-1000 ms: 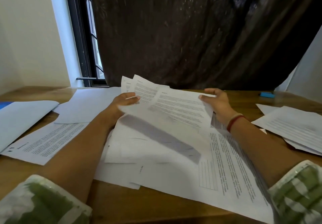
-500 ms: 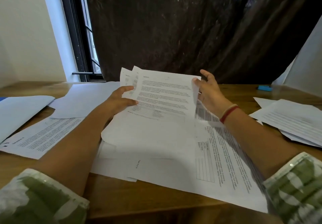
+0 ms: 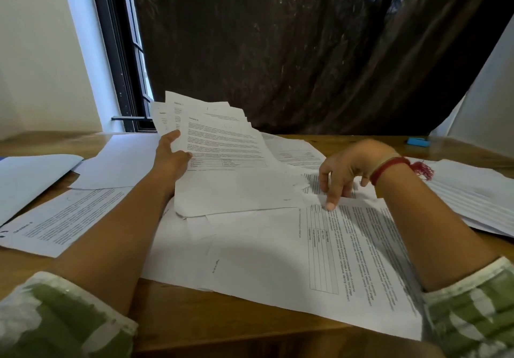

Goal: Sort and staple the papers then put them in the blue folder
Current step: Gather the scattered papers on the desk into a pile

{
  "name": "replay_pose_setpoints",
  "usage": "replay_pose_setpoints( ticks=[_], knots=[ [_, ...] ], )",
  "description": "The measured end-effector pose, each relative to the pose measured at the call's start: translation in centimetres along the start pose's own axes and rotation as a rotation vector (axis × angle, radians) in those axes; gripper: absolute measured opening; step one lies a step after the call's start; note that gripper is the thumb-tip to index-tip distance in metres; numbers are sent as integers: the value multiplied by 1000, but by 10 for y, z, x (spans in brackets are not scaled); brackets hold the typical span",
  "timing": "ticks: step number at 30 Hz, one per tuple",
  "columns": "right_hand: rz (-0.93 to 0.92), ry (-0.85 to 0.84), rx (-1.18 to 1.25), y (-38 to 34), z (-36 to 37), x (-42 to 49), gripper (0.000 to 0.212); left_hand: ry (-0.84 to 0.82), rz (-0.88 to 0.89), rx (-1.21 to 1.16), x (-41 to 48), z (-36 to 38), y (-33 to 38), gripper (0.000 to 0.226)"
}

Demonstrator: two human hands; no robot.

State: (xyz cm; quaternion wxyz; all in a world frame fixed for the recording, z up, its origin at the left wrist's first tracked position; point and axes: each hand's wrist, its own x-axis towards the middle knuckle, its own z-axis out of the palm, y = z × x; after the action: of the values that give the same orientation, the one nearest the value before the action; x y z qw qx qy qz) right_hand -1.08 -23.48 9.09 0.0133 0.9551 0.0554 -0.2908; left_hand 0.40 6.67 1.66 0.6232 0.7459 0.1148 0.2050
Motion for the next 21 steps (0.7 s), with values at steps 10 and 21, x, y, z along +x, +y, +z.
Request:
replay_pose_setpoints(
  ticks=[10, 21],
  knots=[
    [113, 385, -200, 6, -3, 1, 10, -8, 1, -36, -1, 0, 1, 57],
    [208, 1269, -393, -17, -44, -6, 15, -89, 34, -44, -1, -2, -1, 58]
  ],
)
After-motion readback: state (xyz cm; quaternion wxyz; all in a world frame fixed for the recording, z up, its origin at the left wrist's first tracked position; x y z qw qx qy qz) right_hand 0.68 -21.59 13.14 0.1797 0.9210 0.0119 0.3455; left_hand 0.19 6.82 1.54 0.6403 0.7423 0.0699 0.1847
